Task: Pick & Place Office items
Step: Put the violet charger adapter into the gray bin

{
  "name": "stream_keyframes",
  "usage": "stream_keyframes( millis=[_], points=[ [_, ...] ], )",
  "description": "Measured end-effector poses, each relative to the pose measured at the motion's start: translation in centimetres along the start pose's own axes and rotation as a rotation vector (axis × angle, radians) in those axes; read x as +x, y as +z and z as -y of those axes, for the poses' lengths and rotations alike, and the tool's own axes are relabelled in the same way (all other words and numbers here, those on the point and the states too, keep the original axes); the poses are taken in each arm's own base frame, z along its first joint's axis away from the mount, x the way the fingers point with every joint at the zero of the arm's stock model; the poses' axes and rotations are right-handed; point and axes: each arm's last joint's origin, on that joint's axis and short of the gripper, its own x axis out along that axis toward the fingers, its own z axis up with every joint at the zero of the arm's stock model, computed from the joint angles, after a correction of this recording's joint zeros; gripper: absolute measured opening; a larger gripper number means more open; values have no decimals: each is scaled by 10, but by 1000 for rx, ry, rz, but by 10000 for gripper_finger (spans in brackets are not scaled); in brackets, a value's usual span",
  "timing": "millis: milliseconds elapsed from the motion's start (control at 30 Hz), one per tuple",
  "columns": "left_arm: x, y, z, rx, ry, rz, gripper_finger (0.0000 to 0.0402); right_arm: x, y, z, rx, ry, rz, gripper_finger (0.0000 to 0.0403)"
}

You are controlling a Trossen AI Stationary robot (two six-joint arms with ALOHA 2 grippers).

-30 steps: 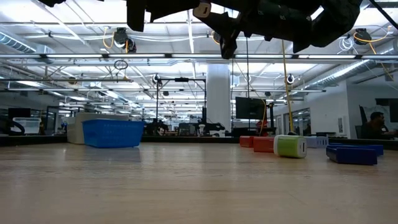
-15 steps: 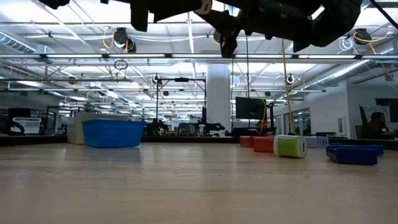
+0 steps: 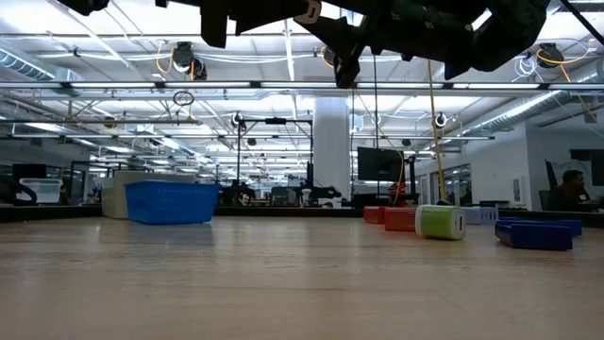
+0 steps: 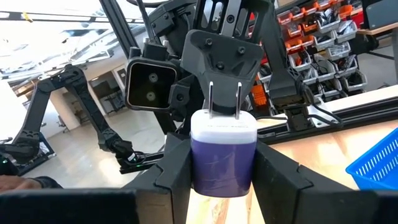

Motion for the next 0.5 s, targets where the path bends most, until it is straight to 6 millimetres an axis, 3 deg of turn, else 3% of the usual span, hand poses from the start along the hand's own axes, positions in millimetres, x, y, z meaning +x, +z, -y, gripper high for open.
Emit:
stream_keyframes(
  millis=[300,500],
  points=[
    [0,0,0,21,3,-4,156,0,-1,0,12,1,-6,131],
    [0,0,0,17,3,-4,172,0,0,0,9,1,-5,131]
  ],
)
